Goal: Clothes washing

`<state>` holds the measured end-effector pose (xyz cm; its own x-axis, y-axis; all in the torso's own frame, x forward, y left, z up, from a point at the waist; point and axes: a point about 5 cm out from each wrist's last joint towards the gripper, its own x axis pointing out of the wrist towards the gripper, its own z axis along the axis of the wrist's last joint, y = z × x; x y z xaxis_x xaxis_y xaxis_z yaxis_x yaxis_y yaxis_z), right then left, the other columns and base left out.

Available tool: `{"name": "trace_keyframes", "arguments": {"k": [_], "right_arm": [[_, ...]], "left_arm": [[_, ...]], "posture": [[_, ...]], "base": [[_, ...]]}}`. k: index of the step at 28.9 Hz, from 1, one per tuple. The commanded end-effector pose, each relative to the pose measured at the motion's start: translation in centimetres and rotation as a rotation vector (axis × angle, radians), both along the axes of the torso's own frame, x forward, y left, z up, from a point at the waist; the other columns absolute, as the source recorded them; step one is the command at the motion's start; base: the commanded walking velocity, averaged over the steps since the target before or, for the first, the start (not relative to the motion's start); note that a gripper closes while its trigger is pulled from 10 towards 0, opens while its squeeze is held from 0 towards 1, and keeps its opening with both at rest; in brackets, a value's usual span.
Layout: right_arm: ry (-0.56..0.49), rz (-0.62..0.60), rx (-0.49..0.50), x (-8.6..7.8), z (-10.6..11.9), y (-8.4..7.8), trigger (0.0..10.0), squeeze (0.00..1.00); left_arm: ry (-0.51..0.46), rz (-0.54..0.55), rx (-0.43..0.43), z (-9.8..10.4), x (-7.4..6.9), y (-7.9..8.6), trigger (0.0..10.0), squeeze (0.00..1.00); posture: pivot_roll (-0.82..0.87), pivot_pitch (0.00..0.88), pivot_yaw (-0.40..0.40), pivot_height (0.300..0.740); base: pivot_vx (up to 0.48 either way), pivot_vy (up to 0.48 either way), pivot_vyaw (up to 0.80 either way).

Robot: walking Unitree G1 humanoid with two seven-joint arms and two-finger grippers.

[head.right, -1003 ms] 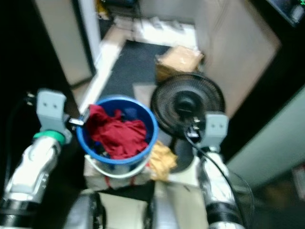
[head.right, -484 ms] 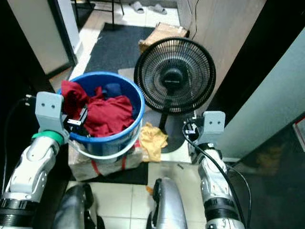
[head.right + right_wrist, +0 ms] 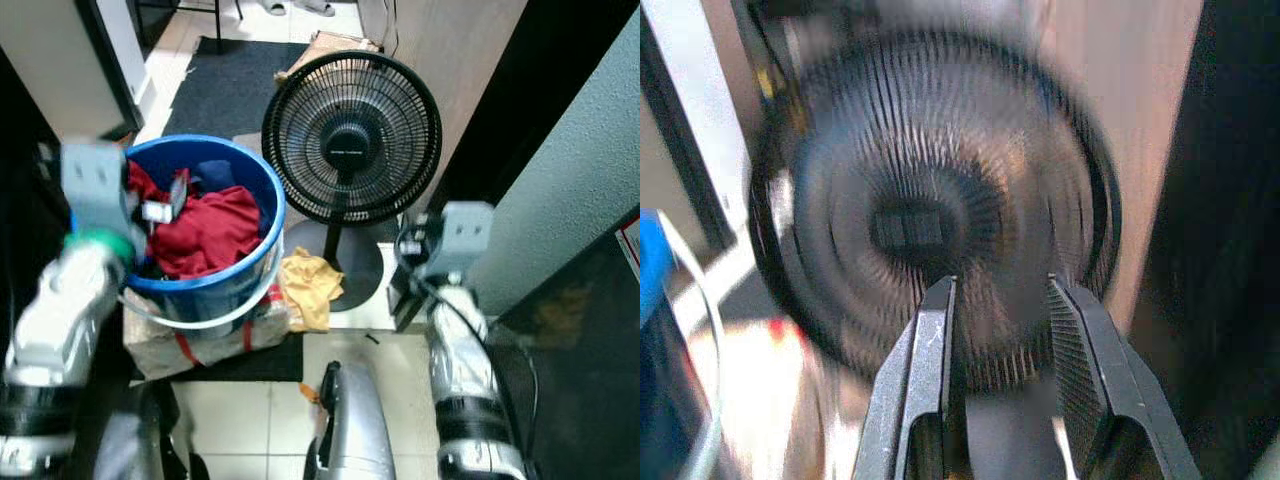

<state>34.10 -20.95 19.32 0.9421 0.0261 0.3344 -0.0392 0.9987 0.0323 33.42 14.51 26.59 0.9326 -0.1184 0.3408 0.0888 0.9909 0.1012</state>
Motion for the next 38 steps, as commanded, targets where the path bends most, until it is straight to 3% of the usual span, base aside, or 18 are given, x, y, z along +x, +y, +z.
{"name": "trace_keyframes", "arguments": {"k": [1,3,5,15,18,20,22,23,26,29,32,33,36,38], "right_arm": [[-0.012,0.007,0.011,-0.1,0.5,-0.1,10.0,0.0],[-0.044,0.024,0.015,0.2,1.6,0.4,10.0,0.0],[-0.105,0.088,0.023,0.9,3.7,2.1,10.0,0.0],[-0.133,0.158,0.016,2.5,6.0,4.3,10.0,0.0],[-0.115,0.183,-0.002,3.1,6.6,5.0,10.0,0.0],[-0.115,0.183,-0.002,3.1,6.6,5.0,10.0,0.0],[-0.073,0.223,-0.033,3.7,6.6,5.9,10.0,0.0],[-0.073,0.223,-0.033,3.7,6.6,5.9,10.0,0.0],[-0.031,0.296,-0.041,4.3,6.4,6.8,10.0,0.0],[0.058,0.398,-0.123,5.3,5.2,8.8,10.0,0.0],[0.087,0.391,-0.185,5.8,4.8,9.6,10.0,0.0],[0.087,0.391,-0.185,5.8,4.8,9.6,10.0,0.0],[0.101,0.351,-0.197,6.3,4.6,10.2,10.0,0.0],[0.084,0.352,-0.191,6.5,5.1,10.4,10.0,0.0]], "left_arm": [[0.017,-0.027,-0.001,-0.1,-0.1,-0.5,10.0,0.0],[-0.001,-0.049,-0.003,0.8,0.1,-1.2,10.0,0.0],[-0.026,-0.06,-0.034,2.2,1.2,-2.4,10.0,0.0],[0.014,0.025,-0.079,3.0,2.8,-2.4,10.0,0.0],[0.04,0.093,-0.093,3.0,2.7,-0.8,10.0,0.0],[0.04,0.093,-0.093,3.0,2.7,-0.8,10.0,0.0],[0.053,0.161,-0.088,2.9,2.1,1.5,10.0,0.0],[0.053,0.161,-0.088,2.9,2.1,1.5,10.0,0.0],[0.079,0.223,-0.073,2.4,1.4,3.7,10.0,0.0],[0.116,0.318,-0.058,1.0,0.4,6.1,10.0,0.0],[0.129,0.355,-0.068,0.2,0.1,6.7,10.0,0.0],[0.129,0.355,-0.068,0.2,0.1,6.7,10.0,0.0],[0.151,0.218,-0.062,-1.4,1.1,3.9,10.0,0.0],[0.155,0.104,-0.044,-1.3,1.6,2.0,10.0,0.0]], "posture": [[-0.02,0.099,0.009,0.49],[-0.03,0.098,0.012,0.485],[-0.03,0.1,0.005,0.475],[-0.02,0.113,-0.014,0.455],[0.0,0.132,-0.034,0.45],[0.0,0.132,-0.034,0.45],[0.03,0.152,-0.056,0.45],[0.03,0.152,-0.056,0.45],[0.08,0.174,-0.074,0.45],[0.11,0.188,-0.099,0.45],[0.13,0.199,-0.123,0.45],[0.13,0.199,-0.123,0.45],[0.14,0.205,-0.132,0.45],[0.12,0.197,-0.126,0.45]], "base": [[0.0,0.0,0.0],[0.0,0.0,0.0],[0.0,0.0,0.0],[0.0,0.0,0.0],[0.0,0.0,0.0],[0.0,0.0,0.0],[0.0,0.0,0.0],[0.0,0.0,0.0],[0.0,0.0,0.0],[0.0,0.0,0.0],[0.0,0.0,0.0],[0.0,0.0,0.0],[0.0,0.0,0.0],[0.0,0.0,0.0]]}}
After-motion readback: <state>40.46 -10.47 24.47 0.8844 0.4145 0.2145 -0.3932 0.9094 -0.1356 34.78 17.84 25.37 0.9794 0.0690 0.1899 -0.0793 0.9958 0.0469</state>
